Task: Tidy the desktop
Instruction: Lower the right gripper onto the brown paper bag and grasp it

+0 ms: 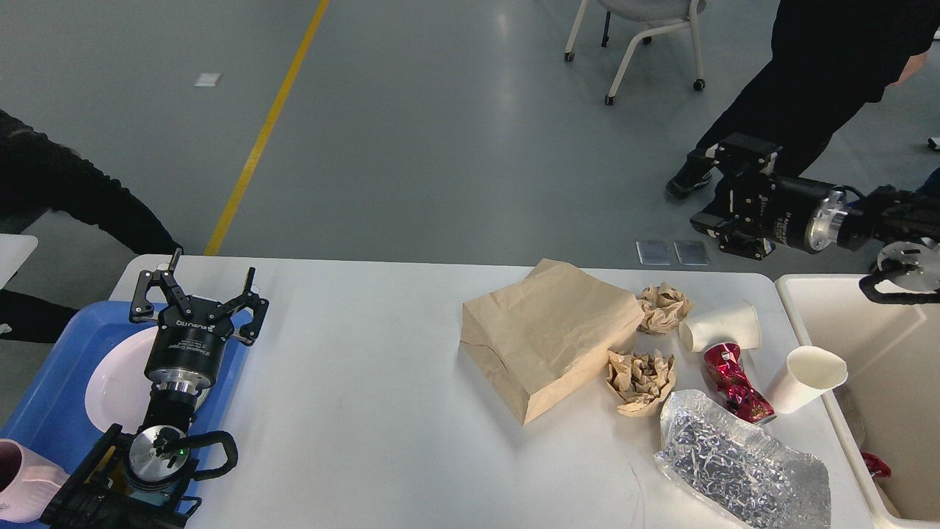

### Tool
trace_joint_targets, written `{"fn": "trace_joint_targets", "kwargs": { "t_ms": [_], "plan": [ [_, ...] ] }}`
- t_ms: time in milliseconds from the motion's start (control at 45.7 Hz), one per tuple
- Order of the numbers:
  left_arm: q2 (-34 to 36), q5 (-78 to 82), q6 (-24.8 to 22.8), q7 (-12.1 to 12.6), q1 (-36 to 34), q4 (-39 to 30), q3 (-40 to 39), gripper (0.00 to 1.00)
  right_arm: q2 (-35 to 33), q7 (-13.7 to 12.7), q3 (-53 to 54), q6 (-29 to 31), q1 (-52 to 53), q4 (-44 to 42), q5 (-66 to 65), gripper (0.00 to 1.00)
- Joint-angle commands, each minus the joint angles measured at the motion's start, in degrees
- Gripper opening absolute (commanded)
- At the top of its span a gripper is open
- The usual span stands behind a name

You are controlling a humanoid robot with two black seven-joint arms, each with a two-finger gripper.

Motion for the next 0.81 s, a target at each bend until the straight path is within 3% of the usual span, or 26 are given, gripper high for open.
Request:
{"fn": "trace_joint_targets", "kwargs": {
  "t_ms": [0, 109, 175, 263, 438, 504, 547, 679, 788],
  "plan": [
    [0.03, 0.04, 0.00, 0.00, 0.00, 0.00, 0.00, 0.96, 7.97, -1.66, -13.64, 6.27, 10.06, 0.07, -0.41, 1.00],
    [0.03, 0.05, 0.00, 0.00, 0.00, 0.00, 0.00, 0.96, 15.80, -5.87, -23.50, 8.65, 19.11, 4.80, -1.11, 1.00],
    [0.03, 0.04, 0.00, 0.00, 0.00, 0.00, 0.00, 0.96, 17.48, -11.22, -24.83, 9.53, 23.68, 8.58, -1.73, 1.00],
    [-0.06, 0.04, 0.00, 0.00, 0.00, 0.00, 0.00, 0.96, 19.23, -25.27, -24.30, 10.94, 32.11, 15.43, -2.43, 1.00],
    [0.03, -0.04, 0.00, 0.00, 0.00, 0.00, 0.00, 0.96, 19.50, -49.97, -17.72, 12.43, 45.92, 29.59, -3.49, 1.00],
    [-0.06, -0.04, 0.00, -0.09, 0.00, 0.00, 0.00, 0.96, 19.50, -56.49, -14.73, 12.70, 49.09, 33.72, -3.75, 1.00],
    [0.03, -0.04, 0.00, 0.00, 0.00, 0.00, 0.00, 0.96, 19.50, -58.17, -13.76, 12.70, 51.81, 36.62, -3.75, 1.00],
    [0.03, 0.04, 0.00, 0.00, 0.00, 0.00, 0.00, 0.96, 19.85, -58.18, -12.00, 12.70, 58.93, 42.95, -3.75, 1.00],
    [0.03, -0.04, -0.17, 0.00, 0.00, 0.00, -0.08, 0.96, 19.85, -58.00, -11.20, 12.78, 59.21, 43.14, -3.23, 1.00]
  ]
}}
